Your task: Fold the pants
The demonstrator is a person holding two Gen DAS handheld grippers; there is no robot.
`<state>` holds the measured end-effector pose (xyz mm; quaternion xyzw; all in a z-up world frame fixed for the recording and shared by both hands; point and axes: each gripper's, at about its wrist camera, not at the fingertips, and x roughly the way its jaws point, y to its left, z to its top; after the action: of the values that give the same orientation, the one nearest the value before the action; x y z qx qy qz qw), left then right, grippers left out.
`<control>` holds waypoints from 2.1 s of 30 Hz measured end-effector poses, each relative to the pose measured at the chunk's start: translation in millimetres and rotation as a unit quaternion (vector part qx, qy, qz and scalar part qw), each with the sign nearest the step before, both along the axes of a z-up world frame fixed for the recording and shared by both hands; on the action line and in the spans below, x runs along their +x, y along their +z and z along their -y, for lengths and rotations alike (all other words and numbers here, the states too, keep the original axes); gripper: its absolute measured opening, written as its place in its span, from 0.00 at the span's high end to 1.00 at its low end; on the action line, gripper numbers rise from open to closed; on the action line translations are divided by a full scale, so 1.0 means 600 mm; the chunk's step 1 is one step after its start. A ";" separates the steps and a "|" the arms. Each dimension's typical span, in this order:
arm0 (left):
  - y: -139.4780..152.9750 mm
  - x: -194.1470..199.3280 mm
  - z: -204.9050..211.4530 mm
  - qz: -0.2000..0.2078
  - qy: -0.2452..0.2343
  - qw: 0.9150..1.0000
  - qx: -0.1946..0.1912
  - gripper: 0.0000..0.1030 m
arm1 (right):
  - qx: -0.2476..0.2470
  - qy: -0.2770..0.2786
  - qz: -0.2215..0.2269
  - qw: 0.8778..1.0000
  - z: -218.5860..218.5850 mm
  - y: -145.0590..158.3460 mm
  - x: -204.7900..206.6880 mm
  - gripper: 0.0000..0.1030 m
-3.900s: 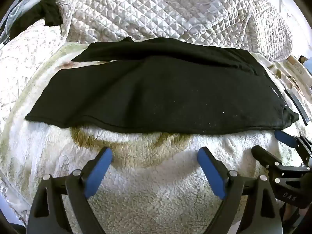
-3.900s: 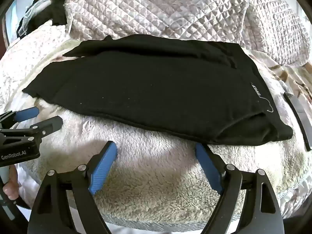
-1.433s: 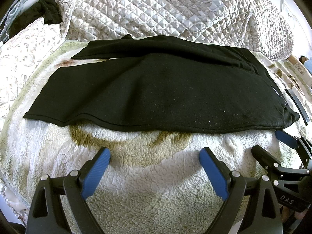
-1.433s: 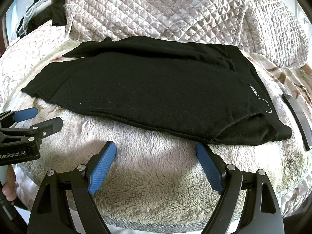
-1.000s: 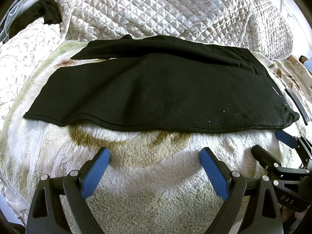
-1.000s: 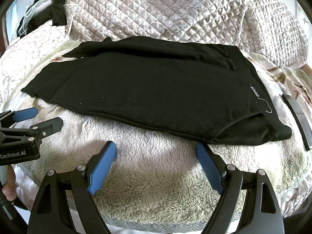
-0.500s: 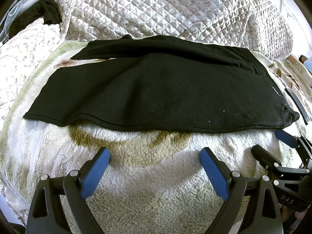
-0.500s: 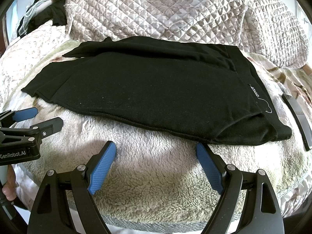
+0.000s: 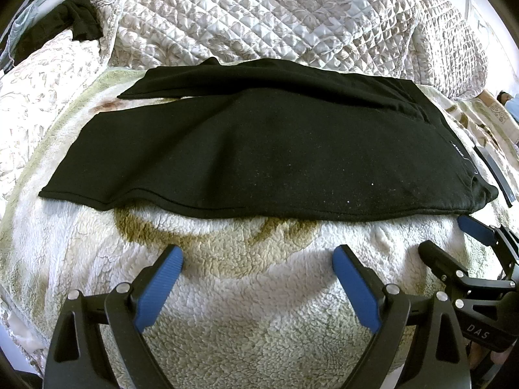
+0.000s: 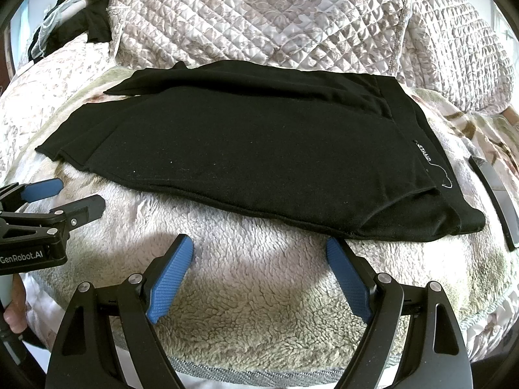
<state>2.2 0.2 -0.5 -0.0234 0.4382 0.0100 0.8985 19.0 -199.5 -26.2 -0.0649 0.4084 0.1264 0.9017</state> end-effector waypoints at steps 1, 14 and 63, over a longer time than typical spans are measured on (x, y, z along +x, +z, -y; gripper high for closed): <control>0.000 0.000 0.000 0.000 0.000 1.000 0.000 0.08 | 0.000 0.000 0.000 1.000 0.000 0.000 0.000 0.18; 0.000 0.000 0.000 0.000 0.000 1.000 0.000 0.08 | 0.000 0.001 0.000 1.000 0.000 0.000 0.000 0.18; 0.004 -0.009 0.008 0.015 -0.004 1.000 -0.004 0.05 | 0.033 0.020 -0.023 0.999 0.016 0.013 0.002 0.18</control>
<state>-3.0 -4.5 2.0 -0.0251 0.4250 0.0045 0.9048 20.3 -209.2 -18.3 -0.0407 0.4232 0.1591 0.8910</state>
